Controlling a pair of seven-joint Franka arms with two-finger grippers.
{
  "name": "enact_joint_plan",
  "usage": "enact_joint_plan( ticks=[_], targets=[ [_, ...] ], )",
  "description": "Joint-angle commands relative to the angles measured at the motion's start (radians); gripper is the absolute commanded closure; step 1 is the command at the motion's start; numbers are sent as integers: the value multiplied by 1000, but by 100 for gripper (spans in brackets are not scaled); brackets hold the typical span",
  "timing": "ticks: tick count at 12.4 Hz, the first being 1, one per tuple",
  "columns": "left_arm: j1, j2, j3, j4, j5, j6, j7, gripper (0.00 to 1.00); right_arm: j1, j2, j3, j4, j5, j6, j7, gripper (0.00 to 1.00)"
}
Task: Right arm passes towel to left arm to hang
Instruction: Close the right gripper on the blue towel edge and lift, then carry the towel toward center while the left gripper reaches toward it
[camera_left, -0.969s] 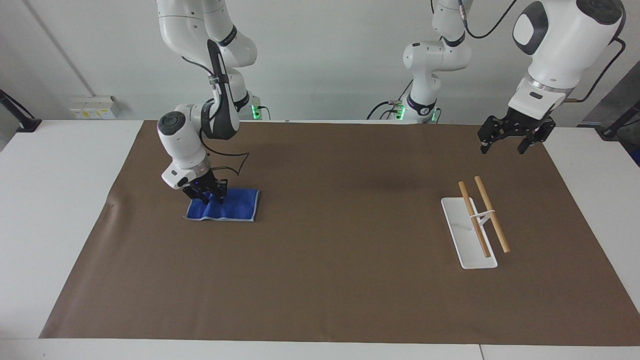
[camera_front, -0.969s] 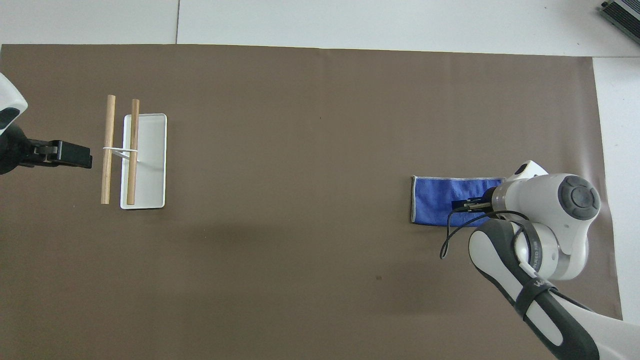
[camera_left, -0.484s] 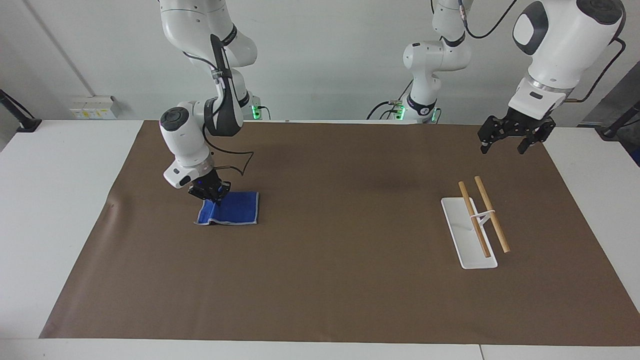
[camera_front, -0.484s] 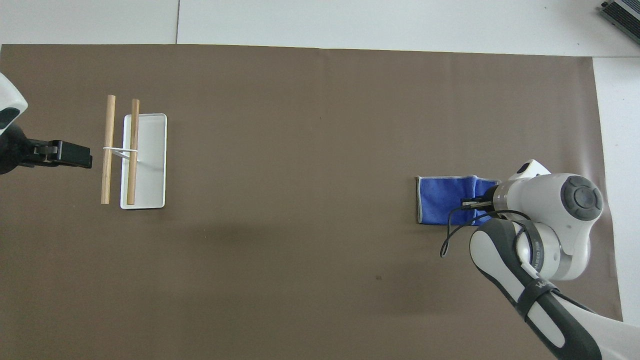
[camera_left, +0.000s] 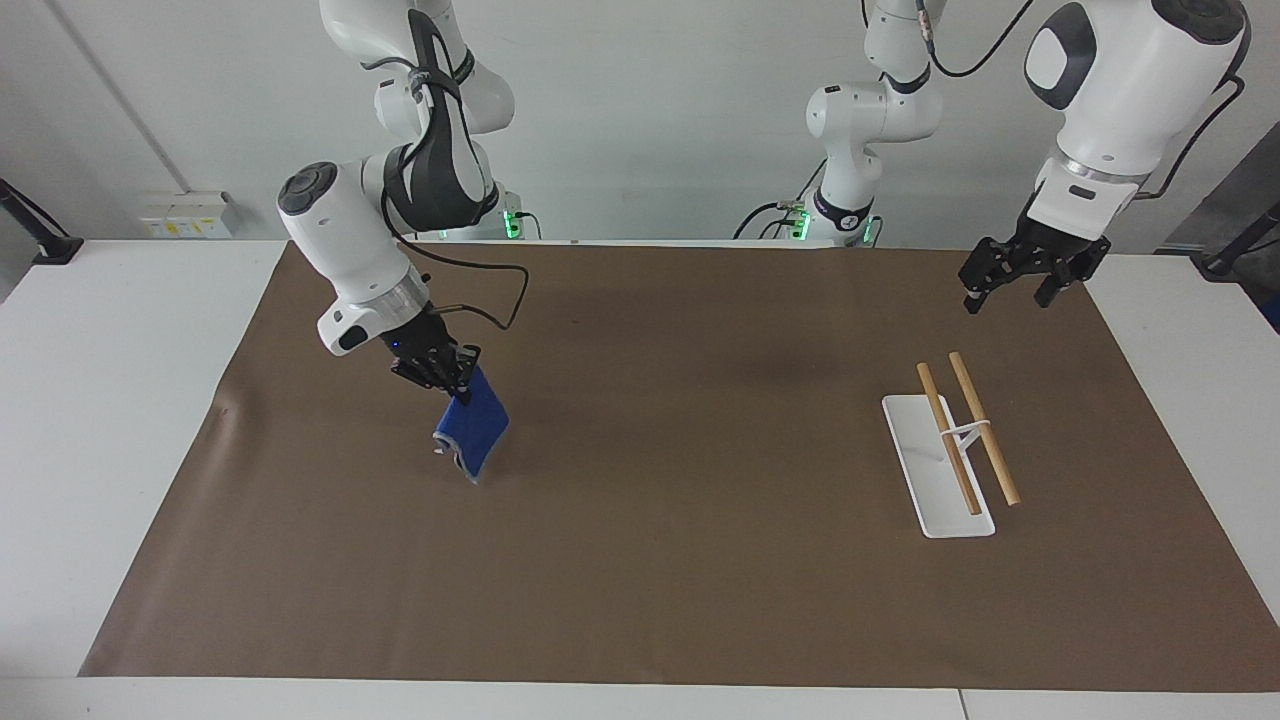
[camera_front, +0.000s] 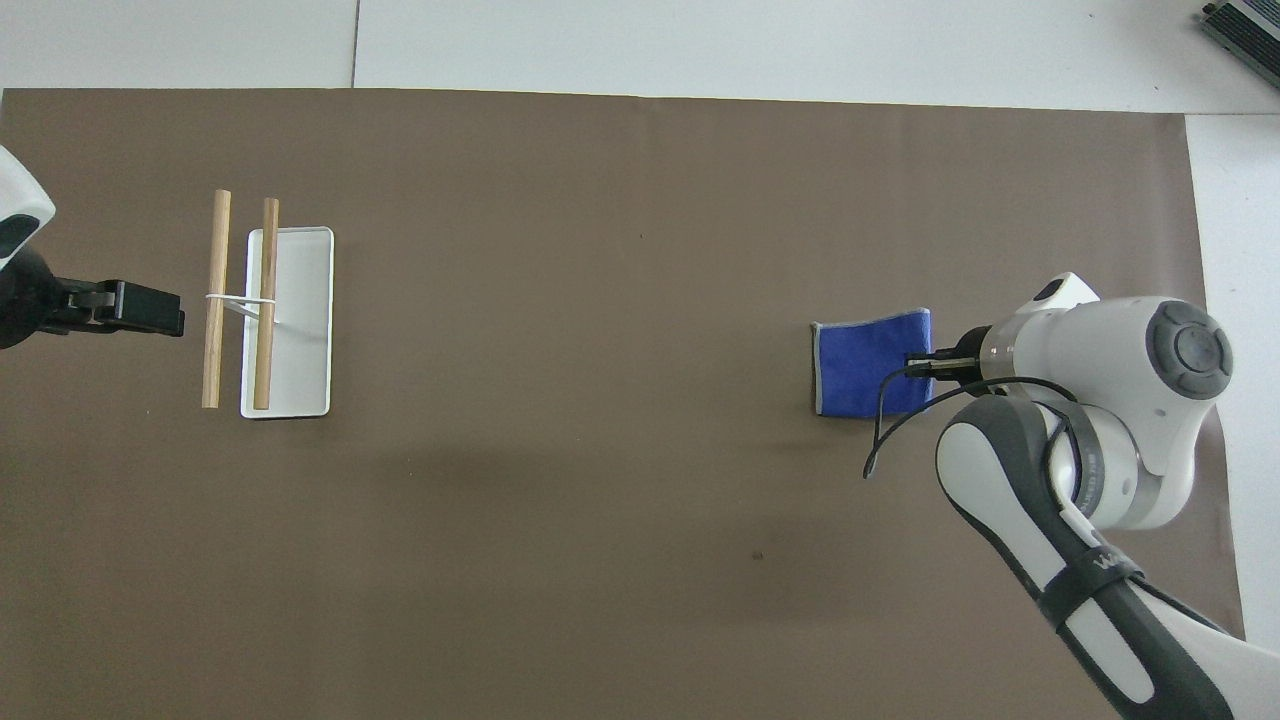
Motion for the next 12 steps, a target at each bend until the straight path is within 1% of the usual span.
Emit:
enact_joint_plan(
  ticks=[1, 2, 4, 6, 7, 8, 9, 10, 12],
  targets=[
    [0, -42, -6, -88, -12, 93, -190, 0, -1, 12, 12, 85, 167, -44, 140, 100],
    [0, -48, -18, -106, -12, 130, -303, 0, 3, 12, 12, 93, 252, -41, 168, 100],
    [0, -51, -52, -140, -12, 231, -635, 0, 3, 15, 10, 101, 462, -23, 263, 100],
    [-3, -48, -78, -140, -25, 302, -840, 0, 28, 15, 12, 101, 583, 13, 361, 100],
    [-3, -48, -102, -140, -61, 332, -926, 0, 60, 17, 12, 101, 635, 52, 425, 100],
    [-5, -47, -115, -143, -75, 363, -1015, 0, 107, 23, 12, 101, 677, 117, 496, 100],
    [-3, -45, -142, -143, -77, 375, -1098, 0, 162, 35, 12, 101, 720, 213, 557, 100],
    [-5, -43, -162, -143, -78, 398, -1176, 0, 210, 52, 12, 101, 790, 300, 607, 100],
    [-6, -37, -185, -156, -95, 481, -1363, 0, 278, 75, 12, 102, 957, 400, 615, 100]
  ],
)
